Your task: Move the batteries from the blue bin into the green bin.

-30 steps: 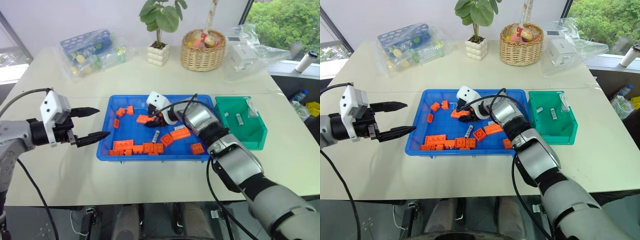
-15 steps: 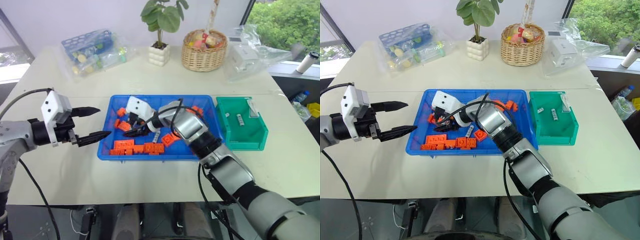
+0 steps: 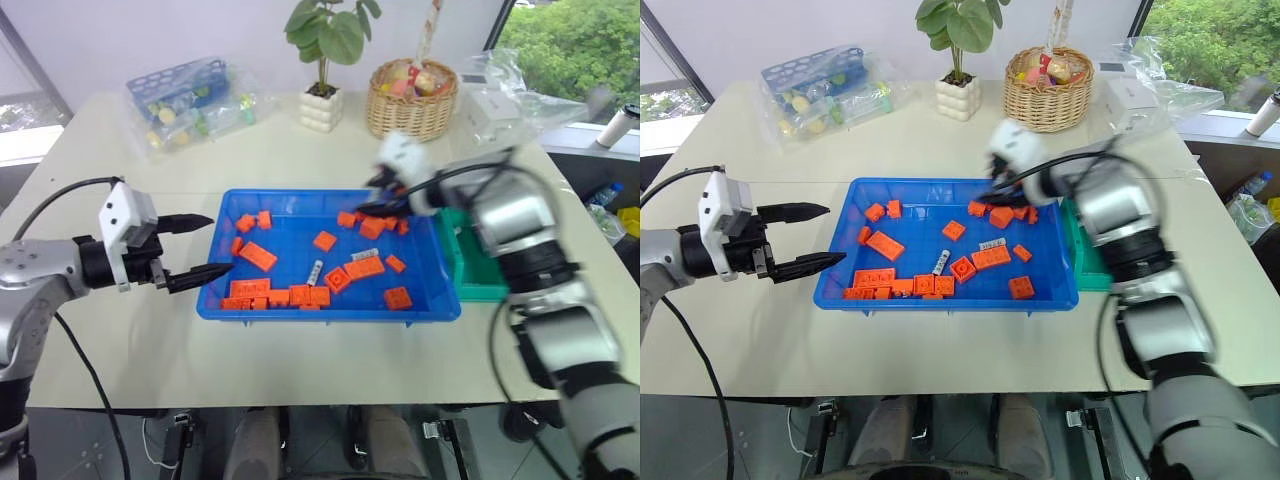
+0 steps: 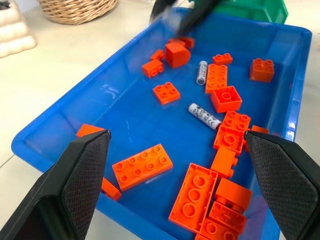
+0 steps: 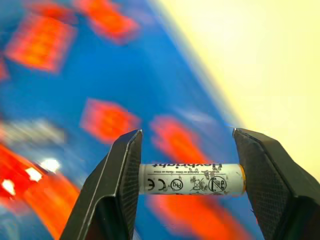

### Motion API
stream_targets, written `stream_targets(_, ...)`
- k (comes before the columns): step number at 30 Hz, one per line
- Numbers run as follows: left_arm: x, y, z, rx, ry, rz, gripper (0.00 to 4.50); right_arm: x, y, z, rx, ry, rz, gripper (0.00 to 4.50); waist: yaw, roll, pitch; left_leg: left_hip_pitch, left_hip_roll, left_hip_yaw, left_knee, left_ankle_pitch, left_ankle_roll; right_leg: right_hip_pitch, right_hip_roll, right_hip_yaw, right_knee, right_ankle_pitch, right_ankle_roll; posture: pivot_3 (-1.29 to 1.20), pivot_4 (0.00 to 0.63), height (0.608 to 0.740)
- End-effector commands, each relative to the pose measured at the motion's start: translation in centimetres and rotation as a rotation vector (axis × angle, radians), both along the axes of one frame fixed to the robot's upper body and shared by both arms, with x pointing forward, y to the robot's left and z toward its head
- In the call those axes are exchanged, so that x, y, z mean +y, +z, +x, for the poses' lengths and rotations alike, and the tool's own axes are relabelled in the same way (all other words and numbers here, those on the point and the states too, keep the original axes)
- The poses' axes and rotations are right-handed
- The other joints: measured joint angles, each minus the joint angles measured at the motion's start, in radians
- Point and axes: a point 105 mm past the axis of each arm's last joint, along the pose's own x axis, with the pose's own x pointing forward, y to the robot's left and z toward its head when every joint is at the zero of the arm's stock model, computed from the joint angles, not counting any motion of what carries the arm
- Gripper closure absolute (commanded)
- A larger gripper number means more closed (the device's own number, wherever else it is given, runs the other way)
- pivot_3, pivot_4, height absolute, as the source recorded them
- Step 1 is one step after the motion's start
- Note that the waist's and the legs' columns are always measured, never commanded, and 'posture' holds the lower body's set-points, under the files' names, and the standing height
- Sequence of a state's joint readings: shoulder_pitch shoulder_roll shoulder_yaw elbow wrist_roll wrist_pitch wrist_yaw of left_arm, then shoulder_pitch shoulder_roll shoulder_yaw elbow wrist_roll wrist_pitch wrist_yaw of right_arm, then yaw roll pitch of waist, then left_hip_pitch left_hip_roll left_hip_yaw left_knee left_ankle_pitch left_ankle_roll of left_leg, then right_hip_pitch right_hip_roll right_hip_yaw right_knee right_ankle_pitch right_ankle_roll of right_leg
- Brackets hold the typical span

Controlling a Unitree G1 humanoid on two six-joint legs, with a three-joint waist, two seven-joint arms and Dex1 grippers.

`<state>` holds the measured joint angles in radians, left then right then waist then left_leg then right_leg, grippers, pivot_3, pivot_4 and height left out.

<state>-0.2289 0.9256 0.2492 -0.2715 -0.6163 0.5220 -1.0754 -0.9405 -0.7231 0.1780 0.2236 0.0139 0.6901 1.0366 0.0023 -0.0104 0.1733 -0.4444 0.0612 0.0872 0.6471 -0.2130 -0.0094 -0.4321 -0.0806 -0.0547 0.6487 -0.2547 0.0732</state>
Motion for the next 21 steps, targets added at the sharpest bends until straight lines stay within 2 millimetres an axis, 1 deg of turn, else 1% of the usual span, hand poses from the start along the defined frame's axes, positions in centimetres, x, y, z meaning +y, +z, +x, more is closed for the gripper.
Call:
stream_targets(1, -0.4, 0.7, 0.3, -0.042, -0.026, 0.003, 0.0, -4.2, 1.4, -1.3, -0.035, -0.082, -0.008, 2.22, -0.003, 0.0, 0.0, 0.0, 0.0, 0.0, 0.0, 0.0, 0.0, 0.0, 0.0, 0.0, 0.0, 0.0, 0.0, 0.0, 0.15, 0.736)
stream_targets(2, -0.5, 0.8, 0.5, -0.043, -0.03, 0.002, 0.0, -5.8, 1.4, -1.9, -0.03, -0.124, -0.018, 2.22, -0.008, 0.0, 0.0, 0.001, 0.0, 0.001, 0.0, 0.0, 0.0, 0.0, 0.0, 0.0, 0.0, 0.0, 0.0, 0.0, 0.15, 0.736)
stream_targets(3, -0.6, 0.8, 0.6, -0.044, -0.033, 0.002, 0.0, -6.8, 1.5, -2.3, -0.027, -0.15, -0.025, 2.22, -0.011, 0.0, 0.0, 0.001, 0.001, 0.0, -0.001, 0.0, 0.0, 0.0, 0.001, 0.0, 0.0, 0.0, 0.0, 0.0, 0.15, 0.736)
stream_targets(5, -0.6, 0.9, 0.9, -0.047, -0.037, 0.001, 0.0, -8.1, 1.3, -3.1, -0.012, -0.185, -0.025, 2.22, -0.02, 0.001, 0.0, 0.001, 0.001, 0.001, -0.001, 0.0, 0.0, 0.0, 0.001, 0.0, 0.001, 0.0, 0.0, 0.0, 0.15, 0.736)
stream_targets(6, -0.7, 1.0, 1.0, -0.049, -0.041, 0.0, 0.0, -8.5, 0.8, -3.6, 0.011, -0.201, -0.009, 2.22, -0.021, 0.001, 0.0, 0.001, 0.001, 0.001, -0.001, 0.0, 0.0, 0.0, 0.001, 0.0, 0.001, 0.0, 0.0, 0.0, 0.15, 0.736)
stream_targets(7, -0.7, 1.0, 1.2, -0.051, -0.044, -0.001, 0.0, -8.7, 0.4, -3.9, 0.027, -0.212, 0.004, 1.18, -0.022, 0.001, 0.0, 0.001, 0.001, 0.001, -0.001, 0.0, 0.0, 0.0, 0.002, 0.001, 0.001, 0.0, 0.0, 0.0, 0.15, 0.736)
stream_targets(8, -0.8, 1.1, 1.3, -0.052, -0.047, -0.002, 0.0, -8.8, 0.0, -4.2, 0.036, -0.217, 0.003, 0.87, -0.022, 0.001, 0.0, 0.002, 0.001, 0.001, -0.001, 0.0, 0.0, 0.0, 0.002, 0.001, 0.001, 0.0, 0.0, 0.0, 0.15, 0.736)
stream_targets(10, -0.8, 1.2, 1.5, -0.054, -0.054, -0.002, 0.0, -8.7, -0.5, -4.4, 0.038, -0.217, -0.012, 0.01, -0.021, 0.001, 0.0, 0.002, 0.002, 0.001, -0.001, 0.0, 0.0, 0.0, 0.002, 0.001, 0.001, 0.0, 0.0, 0.0, 0.15, 0.736)
stream_targets(13, -1.0, 1.3, 1.7, -0.059, -0.064, 0.0, 0.0, -8.6, -0.6, -4.3, 0.02, -0.217, -0.03, 0.01, -0.015, 0.001, 0.0, 0.001, 0.002, 0.001, 0.0, 0.0, 0.0, 0.0, 0.002, 0.001, 0.001, 0.0, 0.0, 0.0, 0.15, 0.736)
stream_targets(14, -1.0, 1.3, 1.8, -0.061, -0.066, 0.001, 0.0, -8.4, 0.0, -4.0, 0.006, -0.214, -0.011, 0.01, -0.014, 0.001, 0.0, 0.001, 0.001, 0.001, 0.0, 0.0, 0.0, 0.0, 0.002, 0.001, 0.001, 0.0, 0.0, 0.0, 0.15, 0.736)
stream_targets(15, -1.0, 1.4, 1.8, -0.063, -0.068, 0.002, 0.0, -7.8, 0.8, -3.8, -0.012, -0.198, 0.019, 0.01, -0.014, 0.001, 0.001, 0.001, 0.001, 0.001, 0.0, 0.0, 0.0, 0.0, 0.002, 0.001, 0.001, 0.0, 0.0, 0.0, 0.15, 0.736)
stream_targets(17, -1.1, 1.5, 1.9, -0.064, -0.07, 0.001, 0.0, -6.0, 2.2, -3.7, -0.046, -0.126, 0.068, 0.01, -0.014, 0.002, 0.001, 0.001, 0.001, 0.001, 0.0, 0.0, 0.0, 0.0, 0.002, 0.001, 0.001, 0.0, 0.0, 0.0, 0.15, 0.736)
stream_targets(19, -1.2, 1.4, 1.8, -0.062, -0.074, -0.001, 0.0, -2.0, 2.8, -3.9, -0.011, -0.007, 0.16, 0.01, -0.019, 0.001, 0.001, 0.001, 0.002, 0.0, 0.0, 0.0, 0.0, 0.0, 0.002, 0.001, 0.001, 0.0, 0.0, 0.0, 0.15, 0.736)
stream_targets(21, -1.3, 1.4, 1.6, -0.058, -0.08, -0.002, 0.0, 1.5, 2.2, -4.2, 0.039, 0.08, 0.193, 0.01, -0.023, 0.001, 0.001, 0.001, 0.002, 0.0, 0.0, 0.0, 0.0, 0.0, 0.003, 0.001, 0.001, 0.0, 0.0, 0.0, 0.15, 0.736)
